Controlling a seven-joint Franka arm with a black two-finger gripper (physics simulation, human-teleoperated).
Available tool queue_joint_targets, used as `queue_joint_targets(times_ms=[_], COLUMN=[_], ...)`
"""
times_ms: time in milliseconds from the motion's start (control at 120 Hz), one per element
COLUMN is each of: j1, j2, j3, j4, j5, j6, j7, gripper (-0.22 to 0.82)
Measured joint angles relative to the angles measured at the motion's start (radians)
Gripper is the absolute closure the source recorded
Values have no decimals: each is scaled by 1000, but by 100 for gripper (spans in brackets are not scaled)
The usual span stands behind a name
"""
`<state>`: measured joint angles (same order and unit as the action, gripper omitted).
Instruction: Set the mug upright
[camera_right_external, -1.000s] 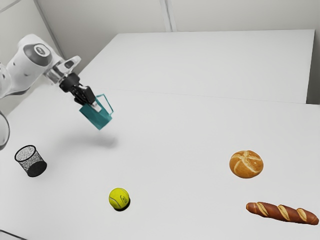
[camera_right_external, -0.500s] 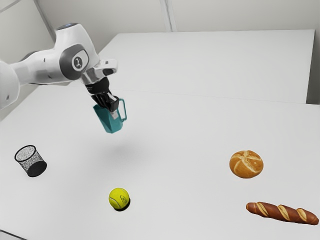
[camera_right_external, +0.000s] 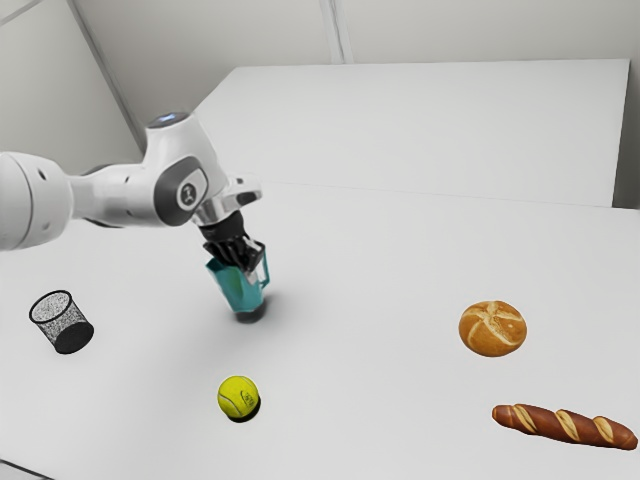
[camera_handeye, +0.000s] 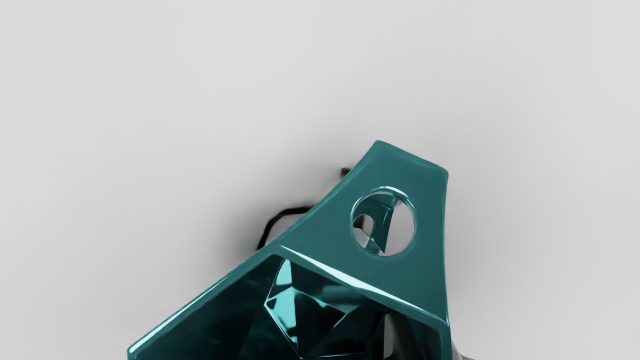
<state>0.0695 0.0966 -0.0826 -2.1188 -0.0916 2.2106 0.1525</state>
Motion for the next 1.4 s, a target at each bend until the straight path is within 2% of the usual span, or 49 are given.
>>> queue_joint_targets(times_ms=[283, 500, 600, 717, 867, 1025, 1175, 1400], j1=[-1, -15, -13, -13, -23, -42, -19, 2], j2=[4, -8, -23, -50, -74, -54, -25, -33], j3=[-3, -11, -20, -37, -50, -43, -31, -28], j4=[-60, -67, -67, -46, 55, 255, 439, 552], j5=[4, -2, -3, -8, -27, -40, -25, 5], j6=[83, 111, 112, 101, 14, -136, -281, -442], j7=[-66, -92, -100, -107, -112, -113, -105, -97], gripper=[76, 32, 20, 12, 6, 3, 1, 0])
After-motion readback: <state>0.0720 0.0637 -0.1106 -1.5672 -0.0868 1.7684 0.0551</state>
